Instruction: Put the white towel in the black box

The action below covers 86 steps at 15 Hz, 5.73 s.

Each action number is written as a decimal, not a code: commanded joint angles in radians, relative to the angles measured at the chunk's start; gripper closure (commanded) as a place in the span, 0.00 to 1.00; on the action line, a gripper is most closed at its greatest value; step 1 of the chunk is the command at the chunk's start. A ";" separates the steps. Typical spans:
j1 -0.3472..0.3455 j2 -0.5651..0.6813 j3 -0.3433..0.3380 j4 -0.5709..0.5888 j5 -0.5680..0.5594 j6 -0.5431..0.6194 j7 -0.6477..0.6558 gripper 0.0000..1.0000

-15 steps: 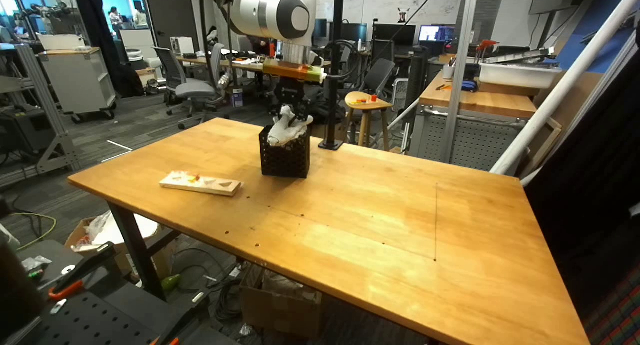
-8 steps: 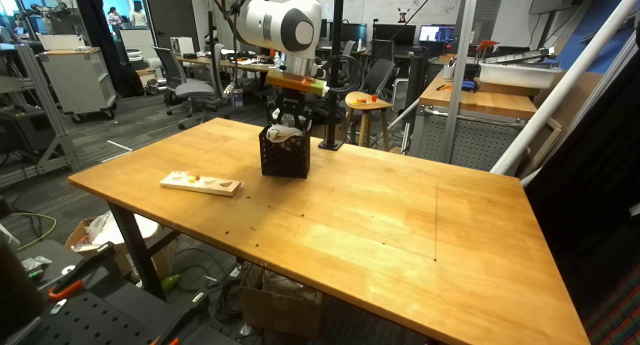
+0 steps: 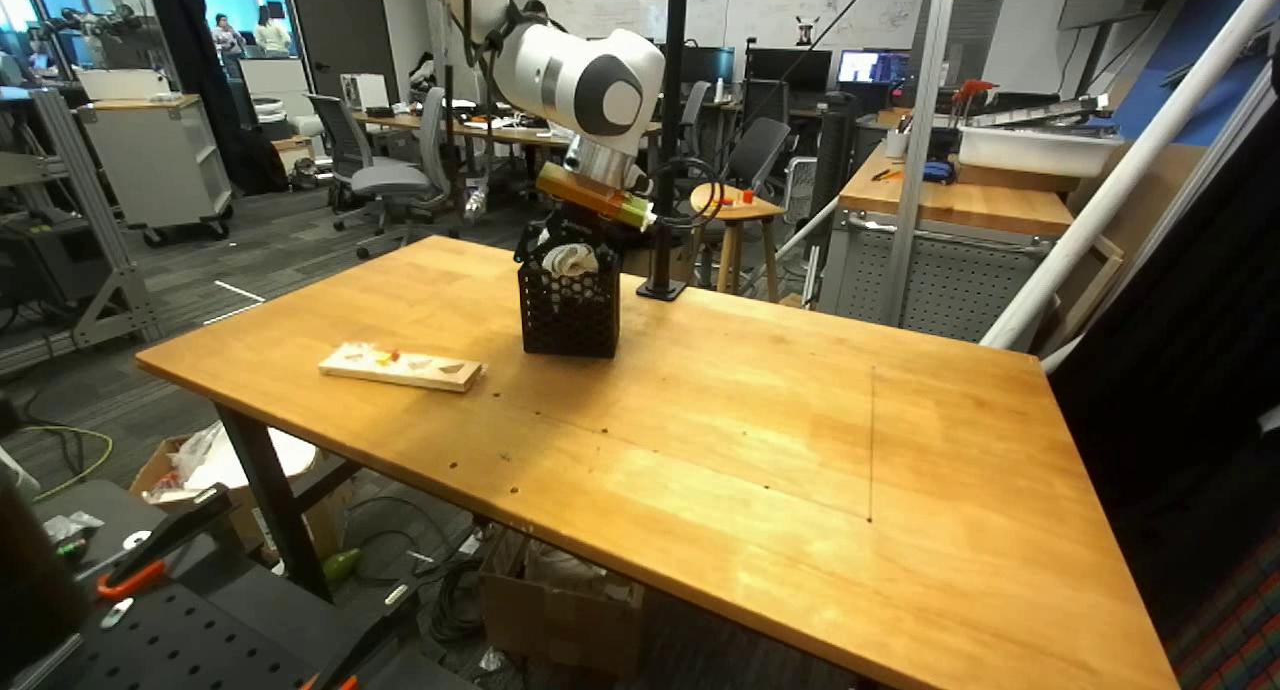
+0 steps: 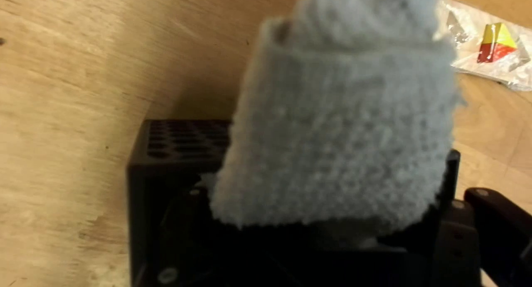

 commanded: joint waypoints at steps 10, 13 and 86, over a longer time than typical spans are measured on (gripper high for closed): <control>-0.002 -0.043 -0.010 0.042 -0.024 -0.011 -0.010 0.61; 0.003 -0.078 -0.012 0.042 -0.048 -0.002 -0.012 0.39; 0.102 -0.020 -0.016 0.292 -0.212 -0.127 -0.077 0.87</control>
